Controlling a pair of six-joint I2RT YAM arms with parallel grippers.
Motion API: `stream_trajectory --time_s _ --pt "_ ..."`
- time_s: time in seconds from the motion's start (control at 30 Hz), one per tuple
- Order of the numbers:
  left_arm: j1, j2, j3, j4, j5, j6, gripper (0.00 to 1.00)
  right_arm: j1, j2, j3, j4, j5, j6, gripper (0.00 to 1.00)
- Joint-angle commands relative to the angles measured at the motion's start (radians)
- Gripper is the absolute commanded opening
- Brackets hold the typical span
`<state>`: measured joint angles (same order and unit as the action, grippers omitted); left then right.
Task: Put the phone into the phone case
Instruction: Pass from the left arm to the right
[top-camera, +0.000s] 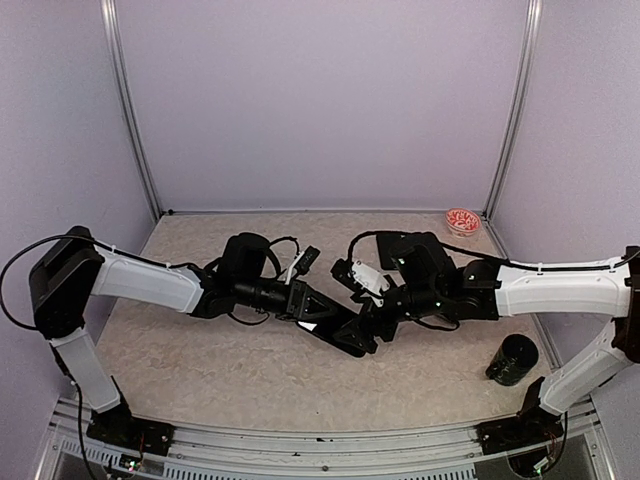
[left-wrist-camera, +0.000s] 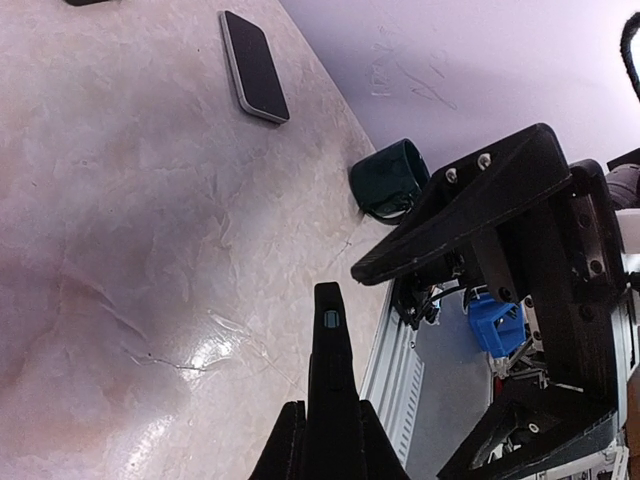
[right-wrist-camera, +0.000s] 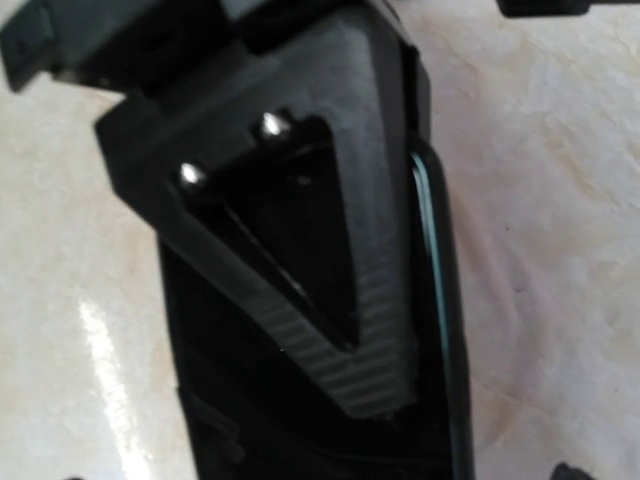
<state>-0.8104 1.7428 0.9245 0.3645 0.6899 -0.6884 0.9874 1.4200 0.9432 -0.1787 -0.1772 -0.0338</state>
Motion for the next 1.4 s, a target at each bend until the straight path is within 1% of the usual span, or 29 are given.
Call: stream_trajectory --time_s 0.0,0.4,0.6,0.83,1.17,1.37 --pt "-0.009 -0.003 0.039 0.05 0.041 -0.011 0.0 0.02 0.025 0.019 -0.014 0.051 -0.015 1.0" --pt "-0.009 -0.009 0.039 0.067 0.051 -0.028 0.0 0.038 0.045 0.025 -0.018 0.036 -0.029 1.0" --pt "-0.014 -0.02 0.035 0.08 0.059 -0.039 0.0 0.049 0.069 0.031 -0.028 0.085 -0.031 1.0" --pt "-0.018 -0.026 0.033 0.084 0.058 -0.047 0.0 0.06 0.073 0.039 -0.03 0.095 -0.035 1.0" --pt "-0.019 -0.017 0.034 0.104 0.063 -0.067 0.0 0.089 0.125 0.072 -0.046 0.203 -0.033 1.0" --pt "-0.021 -0.01 0.033 0.105 0.065 -0.069 0.0 0.091 0.129 0.086 -0.042 0.221 -0.027 1.0"
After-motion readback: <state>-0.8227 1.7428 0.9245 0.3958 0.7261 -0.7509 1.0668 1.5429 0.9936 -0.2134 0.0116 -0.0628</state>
